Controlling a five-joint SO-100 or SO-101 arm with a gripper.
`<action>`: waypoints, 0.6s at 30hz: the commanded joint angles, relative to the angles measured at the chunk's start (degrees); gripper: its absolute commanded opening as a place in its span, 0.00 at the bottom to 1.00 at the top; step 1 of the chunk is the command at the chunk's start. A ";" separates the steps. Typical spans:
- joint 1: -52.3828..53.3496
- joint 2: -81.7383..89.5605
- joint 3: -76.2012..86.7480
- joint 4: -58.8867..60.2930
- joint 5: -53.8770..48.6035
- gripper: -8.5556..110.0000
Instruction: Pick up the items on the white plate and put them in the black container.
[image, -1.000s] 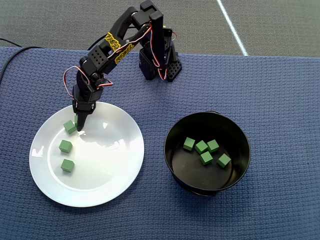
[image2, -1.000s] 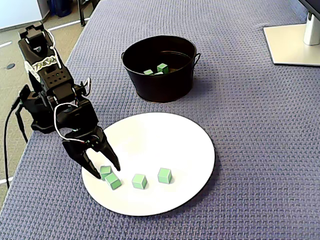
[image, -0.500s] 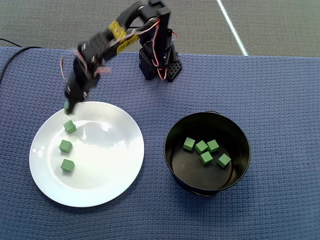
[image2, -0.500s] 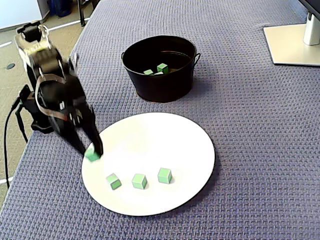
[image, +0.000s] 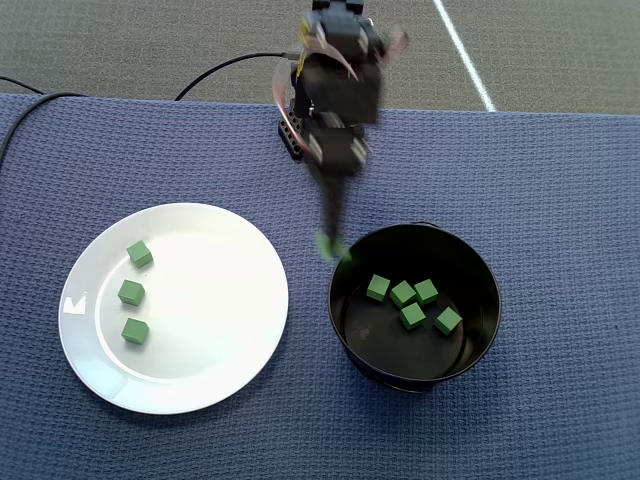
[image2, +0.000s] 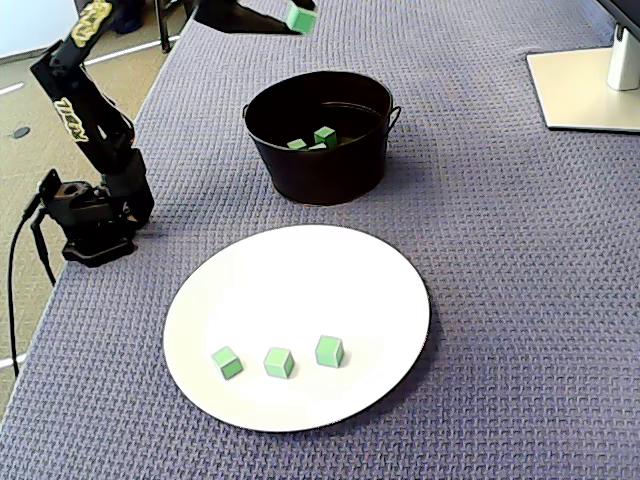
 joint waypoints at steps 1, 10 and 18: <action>-10.46 -5.10 8.44 -2.46 1.76 0.07; -17.49 -11.43 30.41 -21.09 -4.92 0.09; -14.77 -6.94 22.68 -12.22 -7.82 0.39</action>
